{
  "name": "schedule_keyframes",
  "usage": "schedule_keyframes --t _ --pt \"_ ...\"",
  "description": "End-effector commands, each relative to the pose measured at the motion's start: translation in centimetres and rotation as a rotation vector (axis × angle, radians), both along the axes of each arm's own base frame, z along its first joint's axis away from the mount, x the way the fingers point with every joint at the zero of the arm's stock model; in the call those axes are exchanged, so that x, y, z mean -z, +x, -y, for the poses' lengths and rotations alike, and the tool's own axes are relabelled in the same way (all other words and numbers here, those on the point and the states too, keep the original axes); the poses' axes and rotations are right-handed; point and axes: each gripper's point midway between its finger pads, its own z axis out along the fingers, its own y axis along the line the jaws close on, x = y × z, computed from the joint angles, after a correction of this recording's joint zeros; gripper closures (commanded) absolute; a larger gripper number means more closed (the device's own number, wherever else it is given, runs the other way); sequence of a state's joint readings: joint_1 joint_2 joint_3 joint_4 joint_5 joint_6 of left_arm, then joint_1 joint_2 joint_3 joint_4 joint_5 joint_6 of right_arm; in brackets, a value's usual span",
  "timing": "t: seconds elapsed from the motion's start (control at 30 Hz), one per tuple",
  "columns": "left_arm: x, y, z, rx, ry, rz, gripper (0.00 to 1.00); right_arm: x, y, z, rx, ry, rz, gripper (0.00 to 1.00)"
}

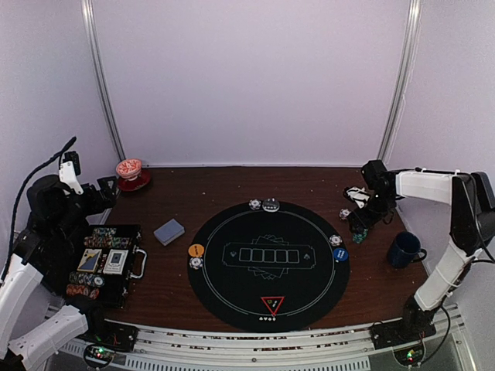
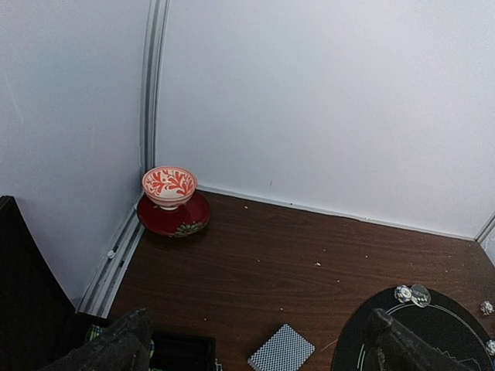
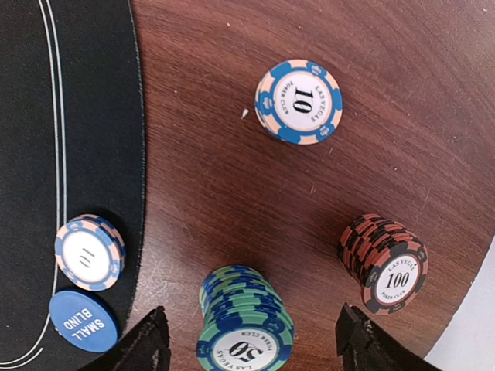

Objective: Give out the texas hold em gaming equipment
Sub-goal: Pick up the pile of poker chips from the pile of poker chips.

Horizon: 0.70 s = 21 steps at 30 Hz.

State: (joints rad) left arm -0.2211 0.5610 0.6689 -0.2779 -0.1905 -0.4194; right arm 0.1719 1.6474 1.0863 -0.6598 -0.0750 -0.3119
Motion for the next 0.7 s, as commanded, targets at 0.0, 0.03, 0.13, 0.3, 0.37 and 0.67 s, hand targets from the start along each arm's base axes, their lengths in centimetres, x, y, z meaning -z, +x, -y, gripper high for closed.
schedule_keyframes --t 0.0,0.03,0.13,0.3,0.37,0.67 --pt "-1.3 0.1 0.1 0.008 -0.019 0.056 0.02 0.7 0.0 0.8 0.016 -0.008 -0.013 0.27" --pt "-1.3 0.0 0.0 0.003 -0.019 0.058 0.02 0.7 0.0 0.8 0.014 -0.009 -0.014 0.28" --pt "-1.3 0.0 -0.1 -0.002 -0.018 0.058 0.02 0.9 -0.2 0.9 0.015 -0.007 -0.024 0.29" --pt "-1.3 0.1 -0.1 -0.004 -0.015 0.055 0.02 1.3 -0.5 0.9 0.008 -0.004 -0.04 0.36" --pt "-1.2 0.1 -0.2 -0.005 -0.015 0.054 0.02 1.5 -0.7 0.8 -0.006 0.001 -0.056 0.38" --pt "-1.3 0.1 -0.2 -0.004 -0.015 0.056 0.02 1.4 -1.1 0.6 -0.021 0.011 -0.064 0.42"
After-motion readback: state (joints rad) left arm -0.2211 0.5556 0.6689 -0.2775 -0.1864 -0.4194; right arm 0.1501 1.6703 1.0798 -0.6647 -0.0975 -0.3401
